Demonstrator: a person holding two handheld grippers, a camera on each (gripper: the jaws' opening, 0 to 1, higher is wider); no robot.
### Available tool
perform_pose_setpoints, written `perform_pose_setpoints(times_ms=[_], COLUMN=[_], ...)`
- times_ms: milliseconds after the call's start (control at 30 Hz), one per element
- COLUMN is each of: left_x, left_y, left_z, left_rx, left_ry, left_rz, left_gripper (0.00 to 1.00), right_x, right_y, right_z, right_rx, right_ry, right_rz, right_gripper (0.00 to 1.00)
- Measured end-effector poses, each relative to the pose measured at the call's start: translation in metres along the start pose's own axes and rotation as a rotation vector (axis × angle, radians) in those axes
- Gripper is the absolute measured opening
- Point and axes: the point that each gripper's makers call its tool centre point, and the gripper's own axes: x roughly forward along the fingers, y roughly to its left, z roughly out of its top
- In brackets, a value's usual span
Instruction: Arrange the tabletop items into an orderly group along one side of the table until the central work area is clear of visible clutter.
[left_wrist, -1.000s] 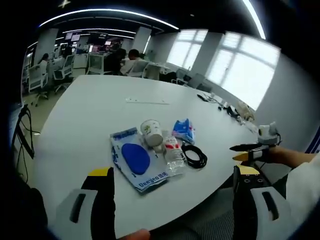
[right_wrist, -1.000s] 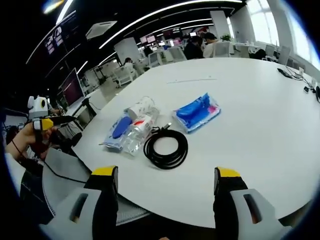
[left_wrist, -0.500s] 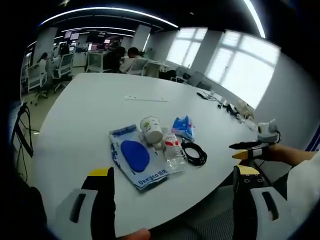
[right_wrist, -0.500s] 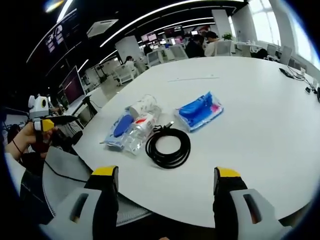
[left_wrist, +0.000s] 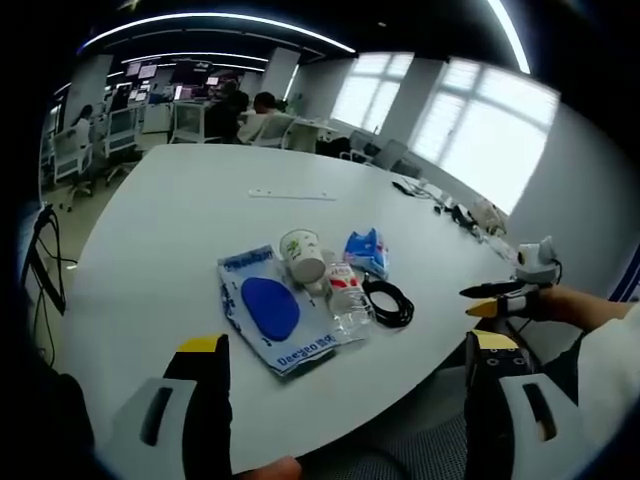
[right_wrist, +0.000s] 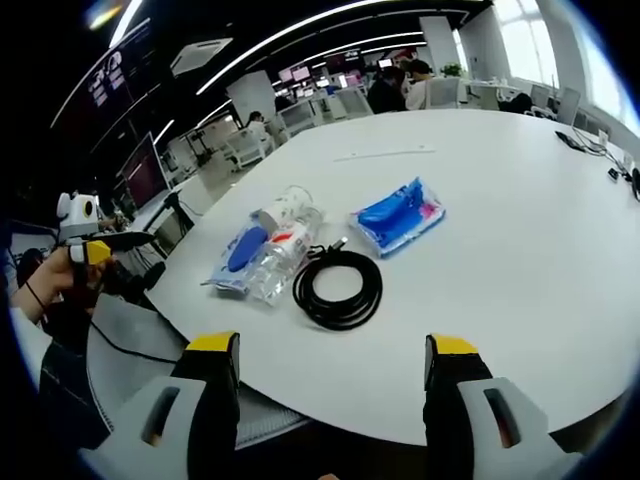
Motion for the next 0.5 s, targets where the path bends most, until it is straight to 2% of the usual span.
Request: perform_pose_setpoints(times_ms=[300,500], left_x=[-0.001,-0.006], left_y=[-0.004,0.0], left_z=[-0.002,-0.009], left_rx=[0.019,0.028], left_ry=[0.005,0.015], left_rz=[-0.031,-0.034], left_gripper=[0.95,0.94], right_x=[-0.011,-0.013], right_y=[0.002,0.005], right_z=[-0.001,-0.005], right_rx=[0.077,0.073], right_ry=[-0.057,-0.063], right_rz=[-0.017,-0.042], right_gripper=[0.73,0.72])
